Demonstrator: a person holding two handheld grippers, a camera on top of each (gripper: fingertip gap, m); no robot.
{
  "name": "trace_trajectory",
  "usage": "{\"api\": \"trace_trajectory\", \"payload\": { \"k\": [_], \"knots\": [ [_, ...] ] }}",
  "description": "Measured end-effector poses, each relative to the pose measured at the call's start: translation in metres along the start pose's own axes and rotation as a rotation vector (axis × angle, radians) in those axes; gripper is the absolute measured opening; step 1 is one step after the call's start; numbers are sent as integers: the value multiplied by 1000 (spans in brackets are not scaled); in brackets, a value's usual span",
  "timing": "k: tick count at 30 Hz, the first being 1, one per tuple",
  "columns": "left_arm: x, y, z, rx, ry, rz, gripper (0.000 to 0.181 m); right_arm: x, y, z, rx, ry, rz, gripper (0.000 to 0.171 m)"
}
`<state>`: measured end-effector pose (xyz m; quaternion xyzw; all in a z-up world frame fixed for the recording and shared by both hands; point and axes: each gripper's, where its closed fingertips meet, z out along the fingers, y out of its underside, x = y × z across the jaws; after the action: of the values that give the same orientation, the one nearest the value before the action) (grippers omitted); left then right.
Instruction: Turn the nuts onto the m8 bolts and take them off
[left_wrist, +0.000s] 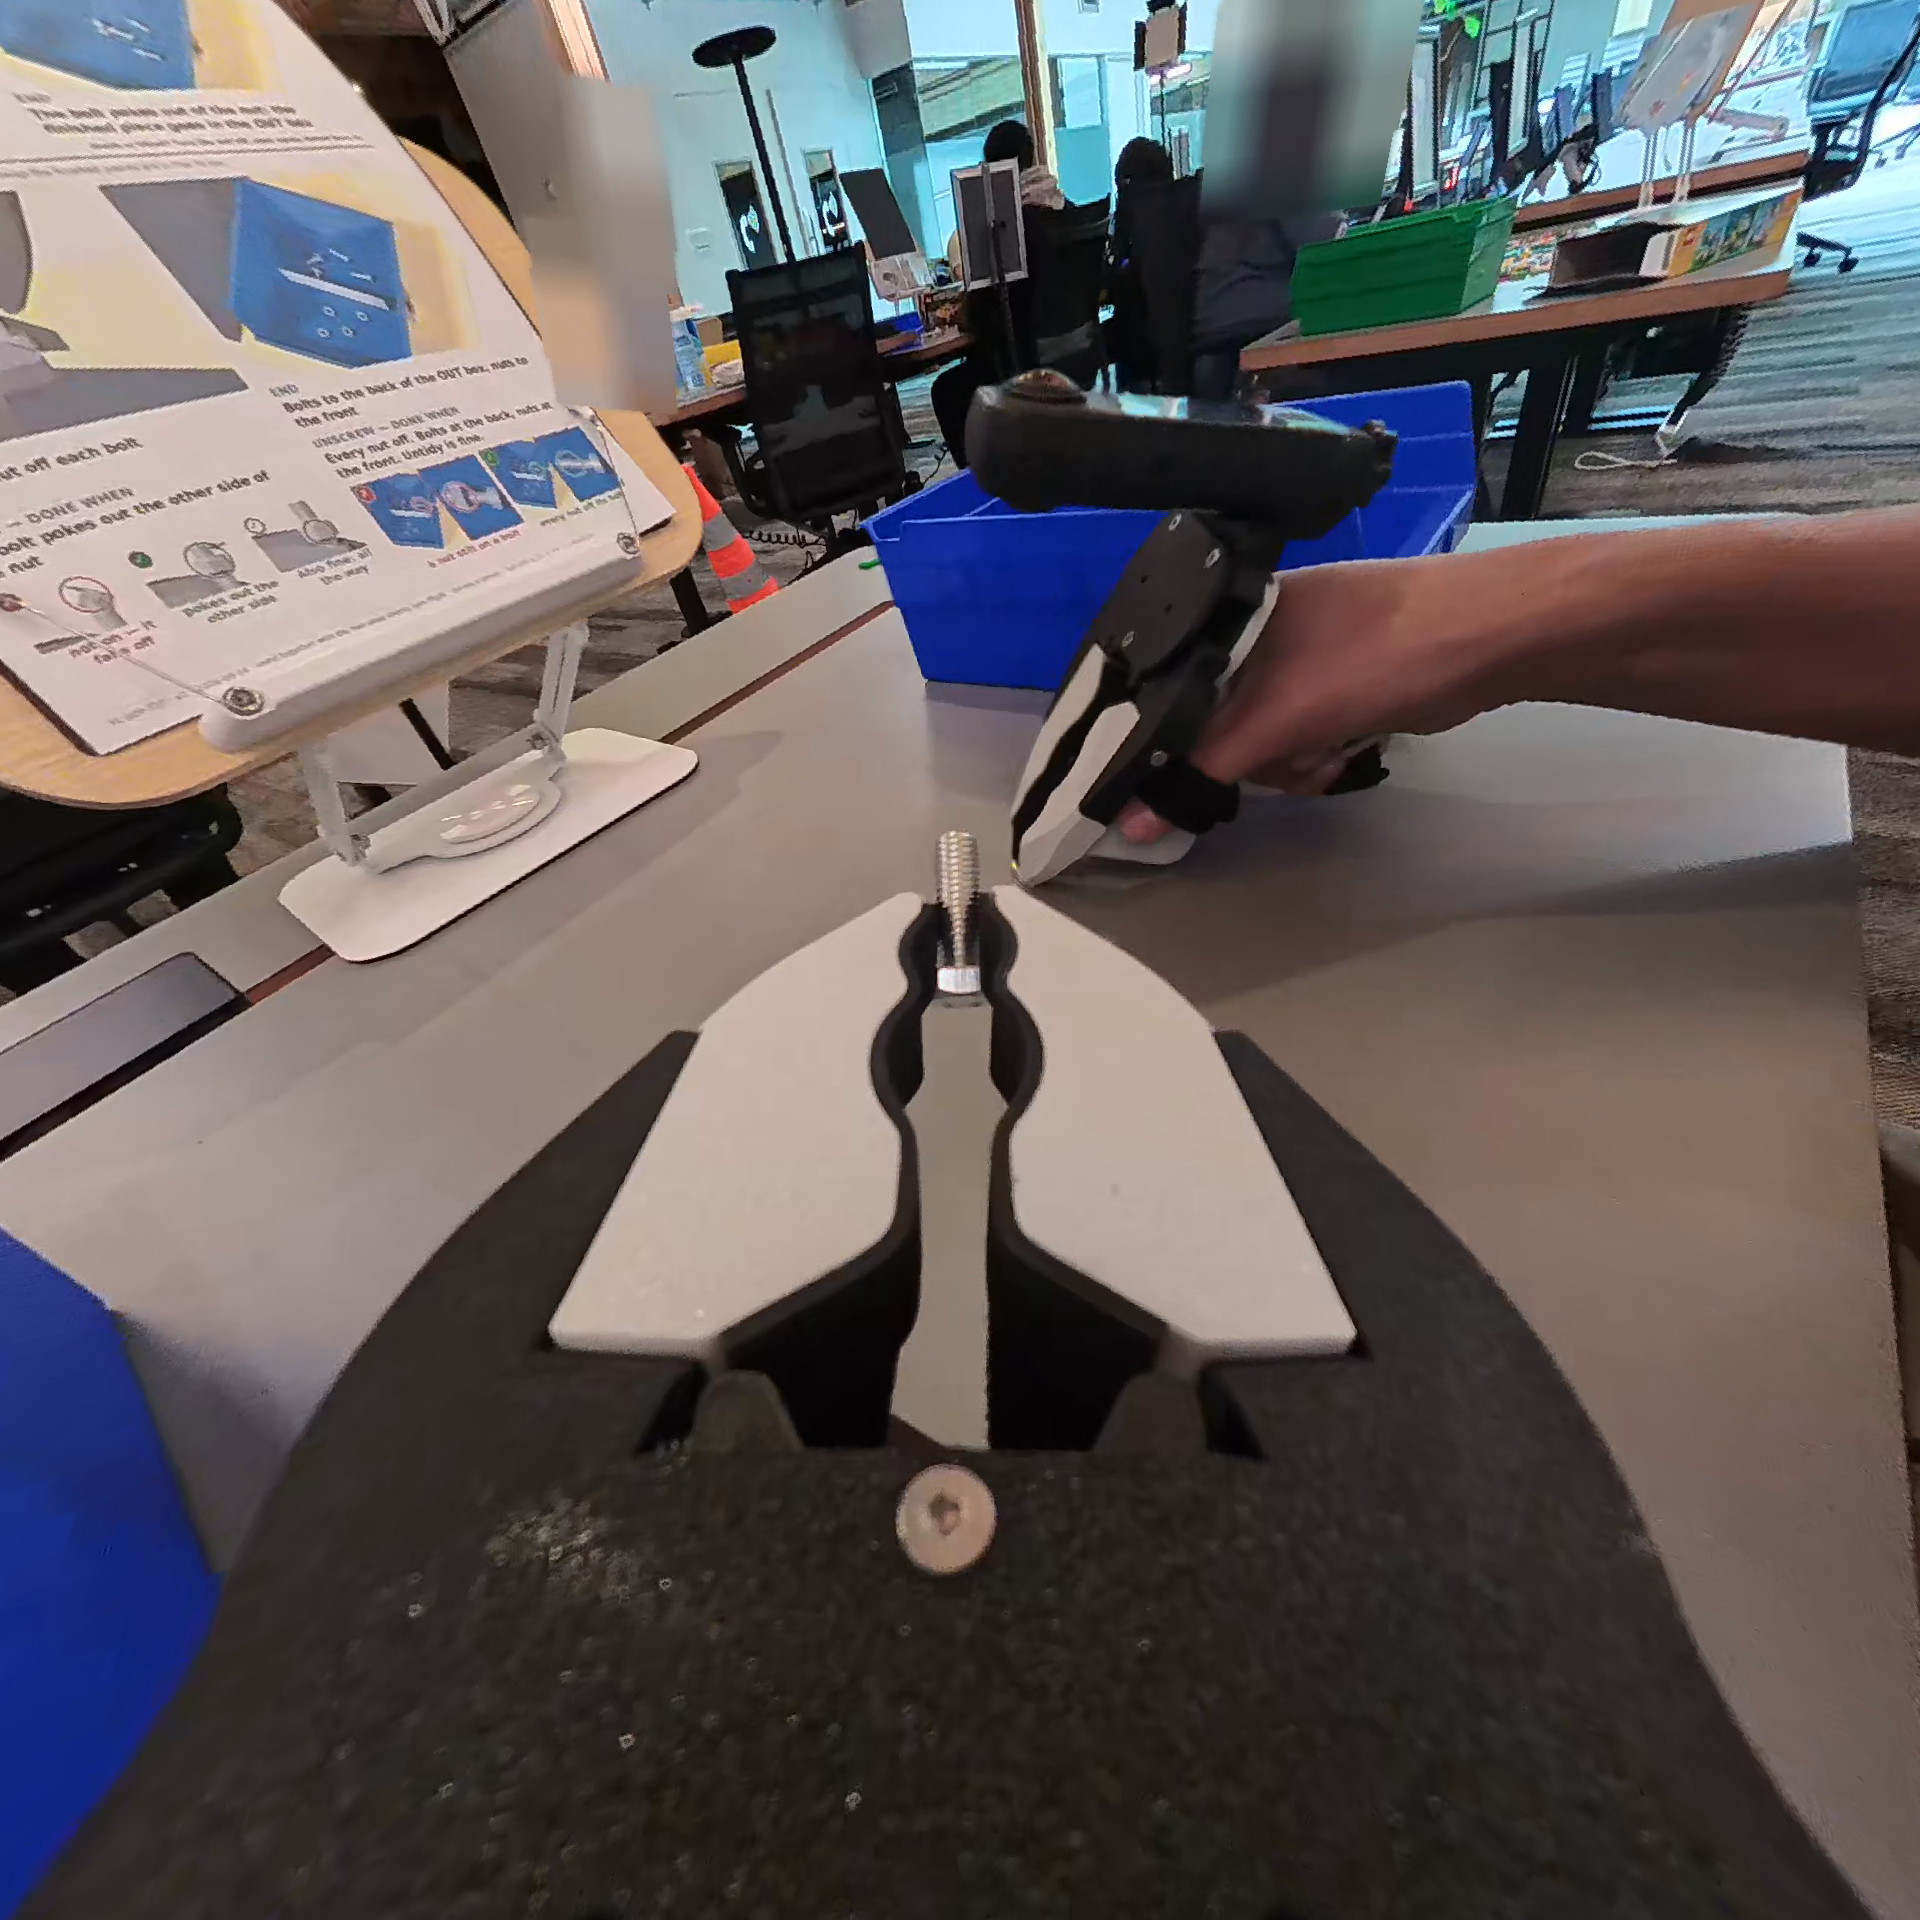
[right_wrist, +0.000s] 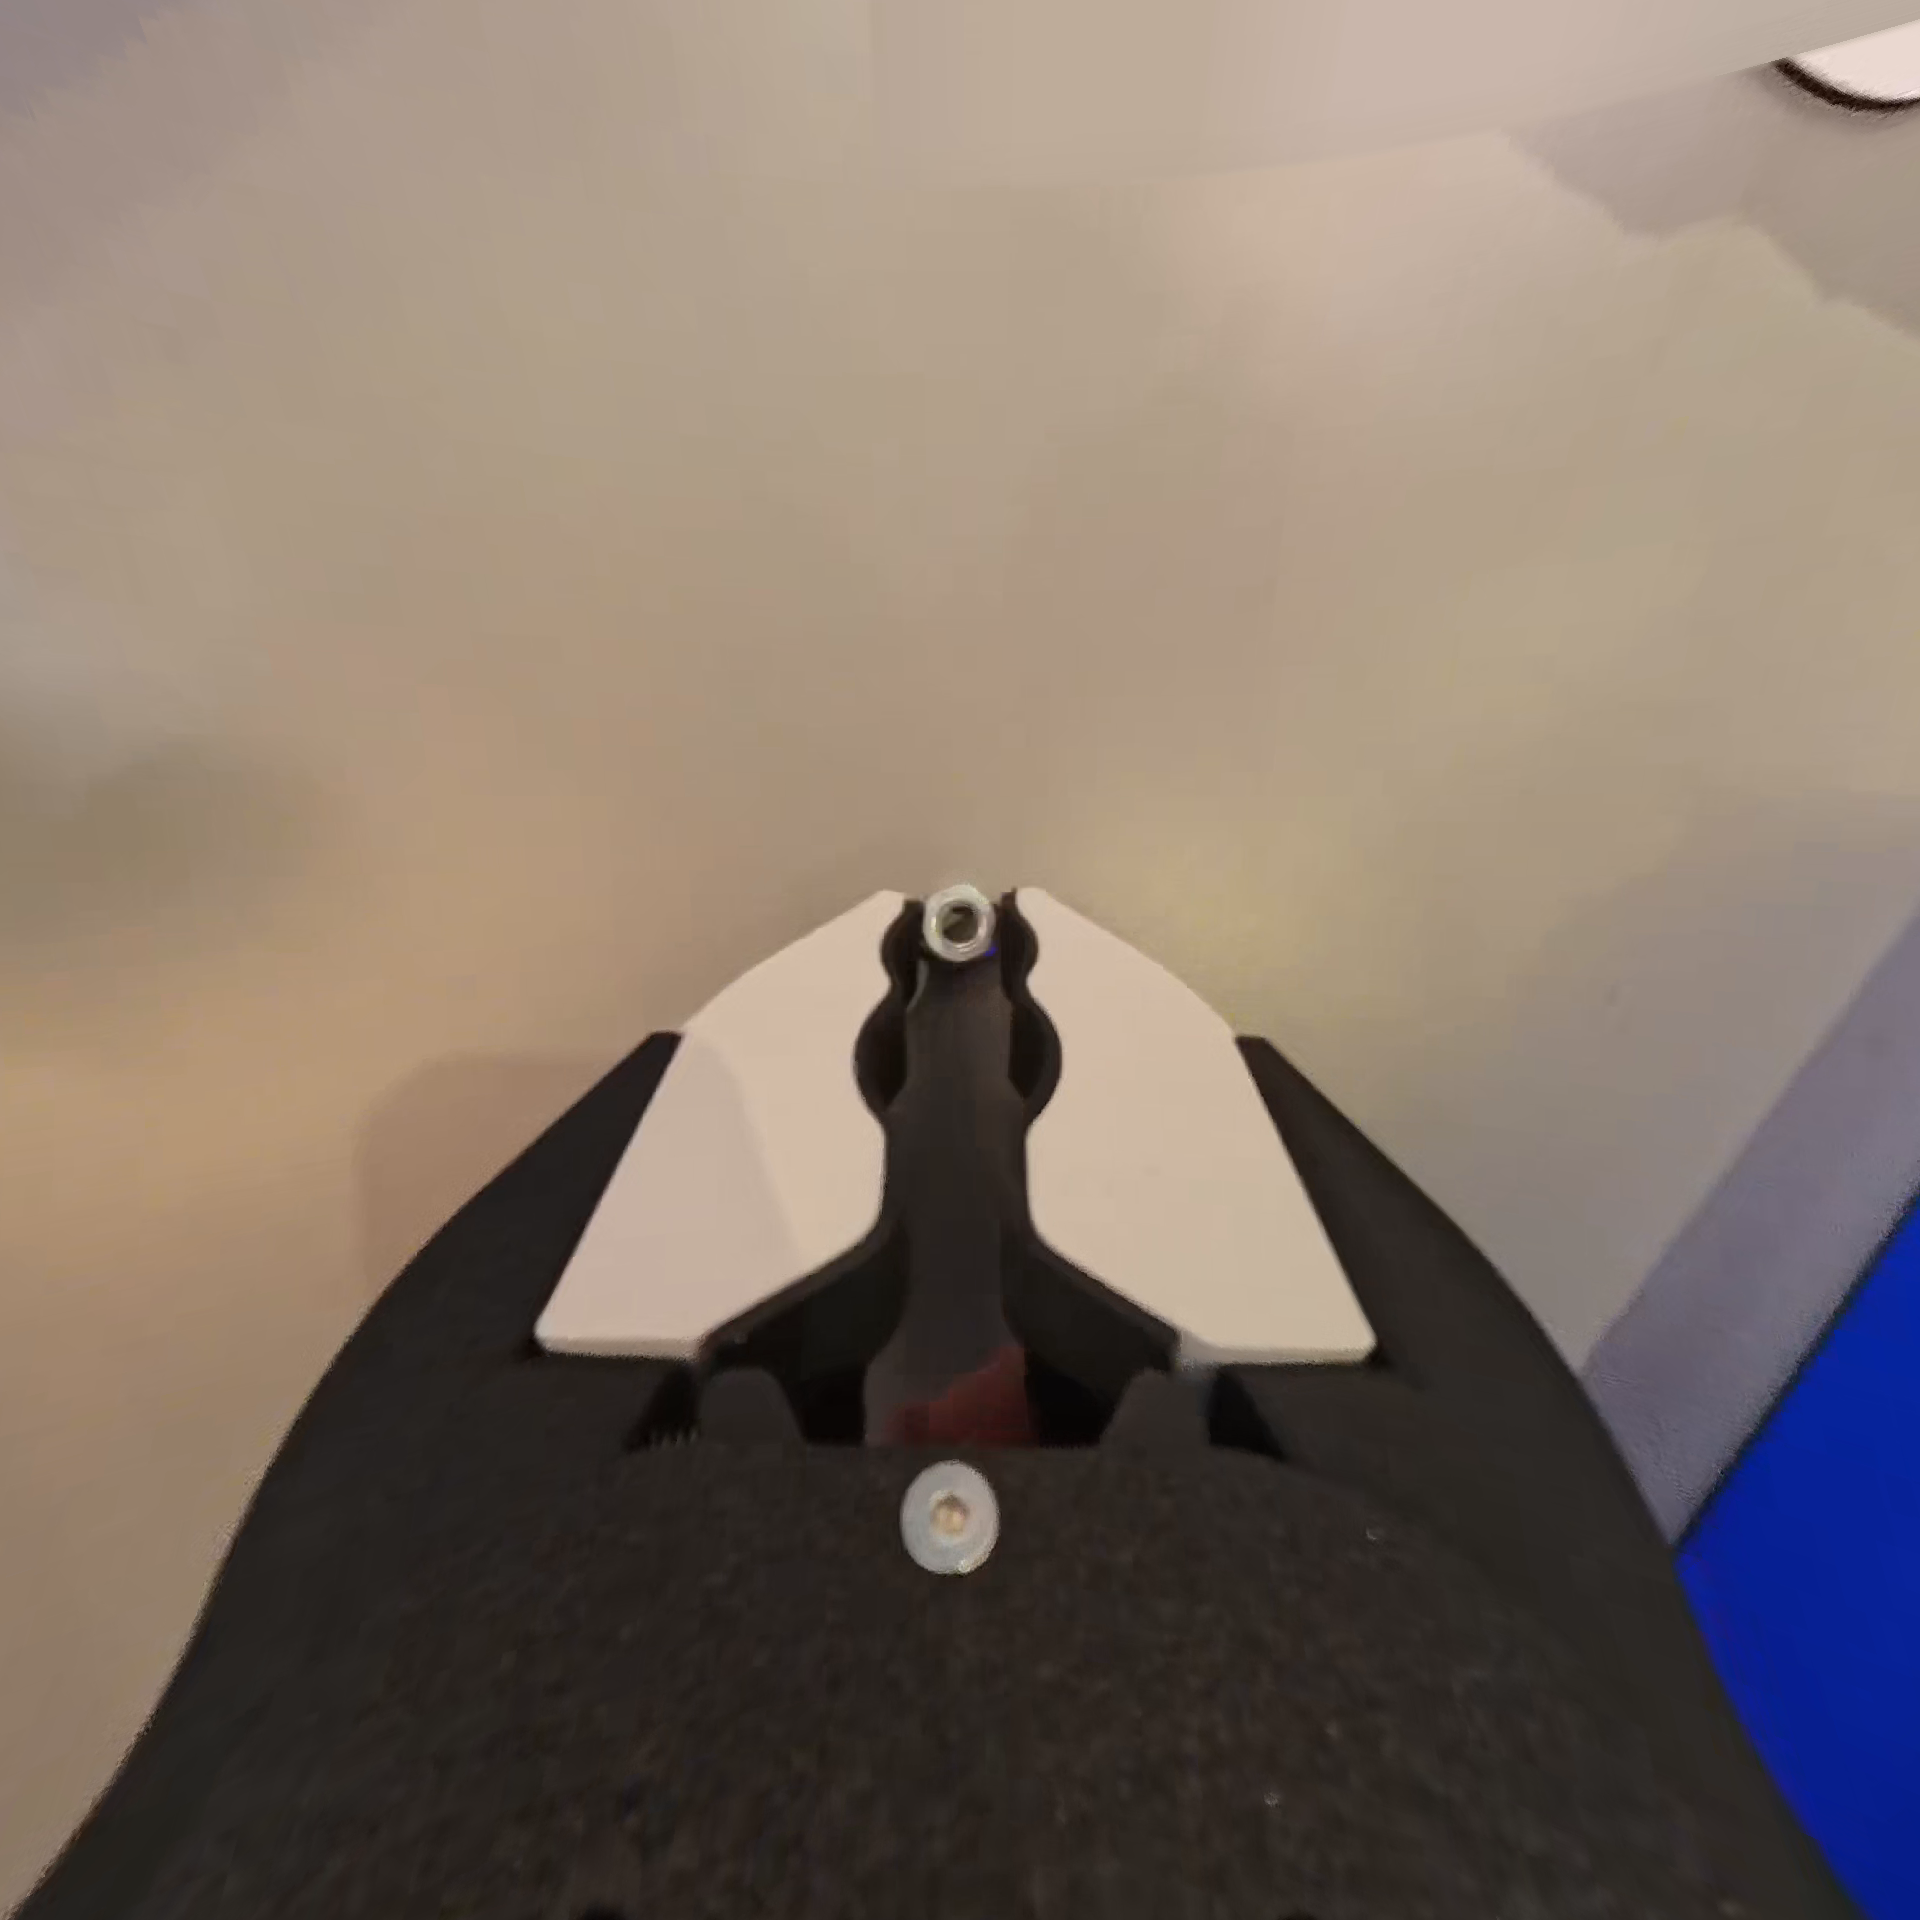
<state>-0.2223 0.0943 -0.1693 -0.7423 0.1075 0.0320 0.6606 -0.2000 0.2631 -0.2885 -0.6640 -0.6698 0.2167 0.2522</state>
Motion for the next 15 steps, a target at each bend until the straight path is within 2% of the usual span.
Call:
{"api": "trace_trajectory", "payload": {
  "k": [4, 6, 12, 15],
  "knots": [
    [-5, -2, 0, 15, 30, -41, 7, 0, 1, -4, 29, -14, -16, 14],
    [-5, -5, 0, 30, 58, -67, 7, -8, -13, -16, 124, -66, -34, 14],
    [9, -34, -3, 137, 275, -208, 7, -106, -77, -128, 672, -471, -300, 14],
    [26, -47, -6, 155, 418, -226, 7, -131, -90, -159, 794, -627, -313, 14]
  ]
}}
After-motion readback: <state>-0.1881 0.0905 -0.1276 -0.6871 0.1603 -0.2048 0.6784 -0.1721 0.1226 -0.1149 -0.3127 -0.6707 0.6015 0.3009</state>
